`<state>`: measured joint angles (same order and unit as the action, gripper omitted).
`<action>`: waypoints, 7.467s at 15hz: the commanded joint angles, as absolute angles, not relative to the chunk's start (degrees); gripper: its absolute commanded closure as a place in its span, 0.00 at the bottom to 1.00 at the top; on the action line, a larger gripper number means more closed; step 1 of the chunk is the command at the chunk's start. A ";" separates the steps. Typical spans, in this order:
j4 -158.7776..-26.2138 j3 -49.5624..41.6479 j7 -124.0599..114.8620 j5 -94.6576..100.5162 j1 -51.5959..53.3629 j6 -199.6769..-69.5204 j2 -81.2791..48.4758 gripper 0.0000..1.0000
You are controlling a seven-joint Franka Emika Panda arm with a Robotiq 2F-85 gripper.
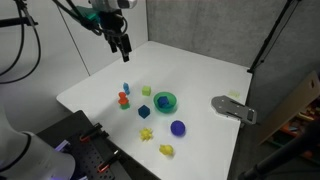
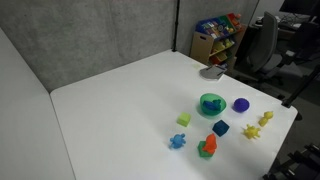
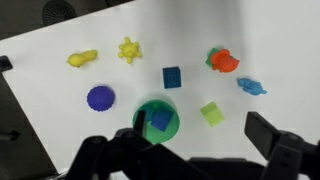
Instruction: Pick up the orange toy and put it in the green bowl
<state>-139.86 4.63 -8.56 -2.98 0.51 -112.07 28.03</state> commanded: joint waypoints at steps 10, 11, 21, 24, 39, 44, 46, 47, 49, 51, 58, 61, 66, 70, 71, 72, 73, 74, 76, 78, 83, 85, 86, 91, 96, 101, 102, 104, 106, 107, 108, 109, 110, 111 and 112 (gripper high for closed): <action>-135.26 7.08 -10.37 -5.71 5.54 -113.88 4.46 0.00; -135.62 7.10 -10.38 -5.99 5.73 -115.53 3.17 0.00; -138.69 7.86 -12.04 -13.84 8.17 -135.28 -7.20 0.00; -138.31 7.57 -11.30 -12.76 8.19 -134.39 -7.71 0.00; -136.28 8.49 -12.53 -10.74 11.59 -146.30 -20.79 0.00; -134.84 8.13 -12.85 -9.72 13.06 -148.91 -25.24 0.00; -134.35 7.94 -12.98 -9.08 13.61 -149.82 -26.28 0.00; -134.08 7.90 -12.97 -8.81 13.79 -150.13 -26.63 0.25; -133.81 7.72 -13.01 -8.08 14.30 -151.05 -26.91 0.34; -133.45 7.61 -12.99 -7.23 14.82 -151.63 -27.04 0.51; -133.92 8.67 -11.36 -7.18 14.65 -150.97 -24.99 0.83; -134.41 9.04 -10.80 -7.88 13.84 -149.90 -22.86 0.85; -132.35 8.09 -11.23 -8.18 11.97 -148.38 -19.70 0.85; -128.18 5.79 -12.15 -7.63 9.68 -147.31 -19.50 0.85; -126.95 5.09 -12.46 -7.39 9.18 -146.88 -19.80 0.85; -125.78 4.30 -12.73 -7.29 8.62 -146.61 -20.20 0.85; -124.67 3.45 -12.92 -7.17 8.03 -146.32 -20.65 0.85; -123.61 2.65 -13.03 -7.07 7.42 -146.17 -21.16 0.85; -121.82 0.97 -13.37 -6.88 6.32 -146.38 -22.45 0.85; -119.95 -0.98 -14.02 -6.39 5.37 -147.09 -24.52 0.85; -114.65 -4.86 -15.72 -5.89 3.51 -147.27 -31.09 0.85; -112.73 -5.67 -16.28 -6.00 3.17 -147.17 -33.43 0.85; -111.88 -5.96 -16.52 -6.02 3.14 -147.09 -34.45 0.85; -111.21 -5.33 -15.66 -6.60 3.10 -146.56 -34.92 0.31; -116.81 -1.56 -11.82 -7.87 2.42 -144.70 -26.96 0.00; -122.39 2.87 -4.09 -10.95 0.48 -134.24 -16.56 0.00; -123.38 2.98 -3.01 -11.33 0.45 -131.71 -14.48 0.00; -125.55 2.40 -1.94 -10.81 0.64 -126.75 -9.85 0.00; -126.83 1.44 -2.72 -8.87 0.94 -122.18 -5.44 0.00; -127.50 1.03 -3.96 -7.44 1.09 -119.74 -2.81 0.00; -128.21 0.71 -5.04 -5.97 1.19 -117.69 -0.01 0.00; -128.70 0.51 -5.88 -4.49 1.21 -115.63 2.65 0.00; -129.08 0.39 -7.06 -2.58 1.20 -114.06 5.06 0.00; -129.29 0.36 -7.93 -1.14 1.04 -112.37 7.53 0.00; -129.26 0.39 -8.59 -0.02 0.84 -110.69 9.79 0.00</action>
